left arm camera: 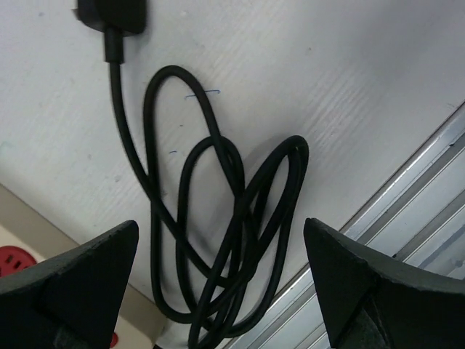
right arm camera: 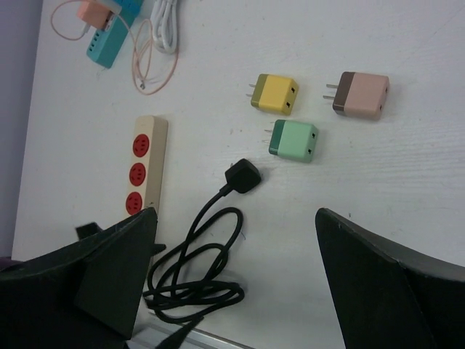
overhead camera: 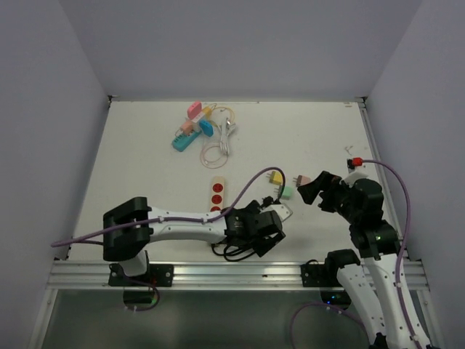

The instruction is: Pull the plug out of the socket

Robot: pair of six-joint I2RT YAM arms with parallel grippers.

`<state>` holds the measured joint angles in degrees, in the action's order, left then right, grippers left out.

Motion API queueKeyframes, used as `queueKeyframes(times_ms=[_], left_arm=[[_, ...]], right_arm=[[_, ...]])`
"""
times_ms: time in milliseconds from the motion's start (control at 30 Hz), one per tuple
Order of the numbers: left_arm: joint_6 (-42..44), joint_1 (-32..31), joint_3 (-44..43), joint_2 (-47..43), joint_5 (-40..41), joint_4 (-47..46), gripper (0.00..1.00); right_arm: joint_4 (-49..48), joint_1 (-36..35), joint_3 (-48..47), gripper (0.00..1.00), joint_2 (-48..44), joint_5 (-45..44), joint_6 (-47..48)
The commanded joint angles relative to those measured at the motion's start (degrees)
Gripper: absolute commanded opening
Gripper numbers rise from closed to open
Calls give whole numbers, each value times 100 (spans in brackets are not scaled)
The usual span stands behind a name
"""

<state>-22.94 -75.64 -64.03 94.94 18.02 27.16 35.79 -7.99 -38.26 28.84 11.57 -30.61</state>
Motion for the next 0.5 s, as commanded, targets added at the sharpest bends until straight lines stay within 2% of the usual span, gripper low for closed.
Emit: queueKeyframes(times_ms=[0, 133, 200, 233, 333, 367, 433, 467], left_arm=[[158, -241, -469, 620, 562, 360, 99], [149, -338, -567, 1000, 413, 203, 95], [1, -338, -540, 1210, 500, 114, 88], [-87, -338, -523, 1272, 805, 175, 76], [-456, -312, -523, 1422, 1194, 360, 61], [-509, -277, -479, 1388, 1230, 395, 53], [-650, -127, -400, 1335, 1213, 387, 45], [-703, -40, -295, 1308, 1204, 413, 33]], right_arm=[[217, -19, -384, 95, -115, -14, 178], [349, -19, -454, 95, -221, -164, 257], [376, -19, -446, 95, -256, -217, 266], [376, -19, -437, 95, -273, -234, 266], [376, -19, -419, 95, -274, -208, 275], [385, -19, -410, 95, -282, -217, 292], [367, -19, -375, 95, -282, -226, 301], [359, -19, -340, 95, -282, -217, 293]])
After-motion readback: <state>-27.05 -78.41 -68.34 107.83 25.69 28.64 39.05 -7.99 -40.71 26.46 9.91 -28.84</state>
